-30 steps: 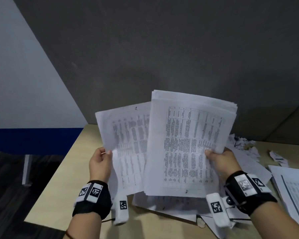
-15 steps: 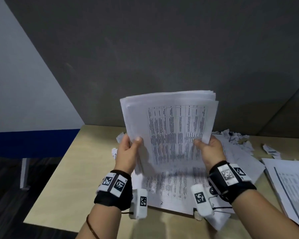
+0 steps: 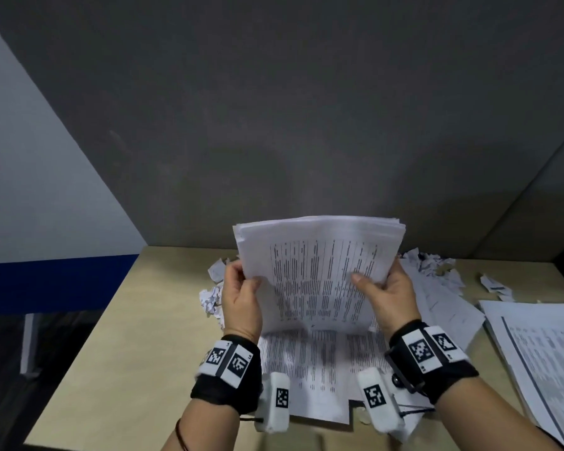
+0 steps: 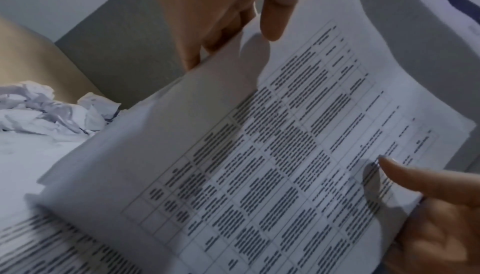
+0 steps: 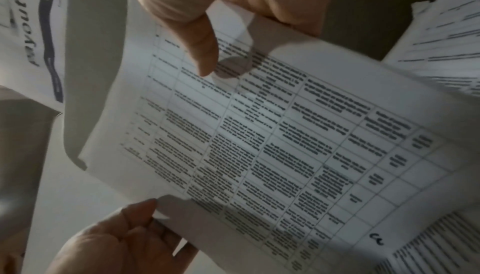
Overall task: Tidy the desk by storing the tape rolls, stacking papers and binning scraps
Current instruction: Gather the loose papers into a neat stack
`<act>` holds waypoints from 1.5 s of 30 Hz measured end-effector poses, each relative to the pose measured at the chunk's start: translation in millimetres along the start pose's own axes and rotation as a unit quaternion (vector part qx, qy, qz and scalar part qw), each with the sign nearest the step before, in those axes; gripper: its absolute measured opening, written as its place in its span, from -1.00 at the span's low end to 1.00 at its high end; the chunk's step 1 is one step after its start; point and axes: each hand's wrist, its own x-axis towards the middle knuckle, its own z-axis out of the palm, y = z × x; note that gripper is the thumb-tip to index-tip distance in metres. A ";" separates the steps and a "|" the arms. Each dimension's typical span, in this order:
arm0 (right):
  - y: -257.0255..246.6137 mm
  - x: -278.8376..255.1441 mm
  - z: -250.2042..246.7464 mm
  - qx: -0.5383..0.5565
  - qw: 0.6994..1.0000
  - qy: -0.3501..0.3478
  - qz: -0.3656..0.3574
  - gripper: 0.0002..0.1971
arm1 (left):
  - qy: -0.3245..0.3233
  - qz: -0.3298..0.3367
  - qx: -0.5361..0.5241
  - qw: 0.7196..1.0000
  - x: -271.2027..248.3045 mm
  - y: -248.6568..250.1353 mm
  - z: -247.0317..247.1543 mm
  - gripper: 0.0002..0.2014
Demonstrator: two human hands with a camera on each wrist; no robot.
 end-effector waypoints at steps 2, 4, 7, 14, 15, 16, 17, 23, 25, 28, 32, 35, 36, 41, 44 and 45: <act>5.2 4.2 -3.2 -0.003 1.000 0.002 0.020 -0.64 | -0.013 -0.018 0.028 0.999 -0.9 -7.7 2.5 -0.80; 9.9 8.5 -6.0 -0.017 0.999 0.015 0.049 -0.76 | -0.027 -0.027 0.044 0.998 -2.2 -12.7 6.0 -0.77; 6.6 8.9 -6.5 -0.019 0.998 0.021 0.055 -0.87 | -0.035 -0.013 0.063 0.997 -2.0 -10.1 9.6 -0.63; -13.1 -0.2 0.7 -0.024 0.999 -0.010 0.018 -0.73 | -0.009 0.030 0.059 0.998 3.3 -4.0 7.4 -0.73; -1.6 0.7 -1.5 -0.042 0.998 -0.015 0.033 -0.71 | -0.005 0.019 0.078 0.997 1.7 -10.2 5.1 -0.69; 11.2 1.8 -4.4 -0.066 0.996 -0.017 0.063 -0.76 | -0.007 0.006 0.097 0.995 -0.8 -17.5 2.7 -0.65; 24.7 2.8 -5.6 -0.091 0.993 -0.016 0.079 -0.85 | -0.014 -0.011 0.117 0.993 -3.6 -24.6 0.4 -0.63; 46.7 2.8 -3.2 -0.175 0.977 -0.036 0.115 -0.85 | -0.035 -0.023 0.245 0.969 -6.7 -39.2 -7.5 -0.80; 36.7 0.9 2.2 -0.185 0.978 -0.021 0.094 -0.76 | -0.021 -0.001 0.266 0.964 -1.2 -29.6 -7.0 -0.88; 30.4 -0.2 9.1 -0.190 0.979 -0.034 0.072 -0.62 | -0.014 0.004 0.281 0.960 6.2 -18.3 -11.0 -0.88; 40.3 -1.2 15.8 -0.240 0.962 -0.082 0.107 -0.71 | -0.026 -0.095 0.307 0.946 12.7 -32.9 -26.7 -0.64; 61.2 -4.5 21.2 -0.282 0.939 -0.090 0.173 -0.69 | -0.039 -0.156 0.384 0.909 7.5 -53.2 -35.9 -0.74; 68.2 -4.8 21.9 -0.302 0.931 -0.082 0.190 -0.72 | -0.041 -0.172 0.395 0.901 4.7 -60.0 -38.0 -0.75; 89.4 -1.8 22.6 -0.348 0.908 -0.058 0.226 -0.86 | -0.040 -0.205 0.486 0.849 2.1 -89.5 -46.5 -0.76; 89.3 0.8 23.2 -0.334 0.913 -0.047 0.230 -0.80 | -0.051 -0.210 0.499 0.839 3.8 -102.2 -49.6 -0.72; 87.7 1.8 23.6 -0.332 0.915 -0.045 0.226 -0.82 | -0.053 -0.213 0.498 0.839 4.3 -103.4 -49.8 -0.74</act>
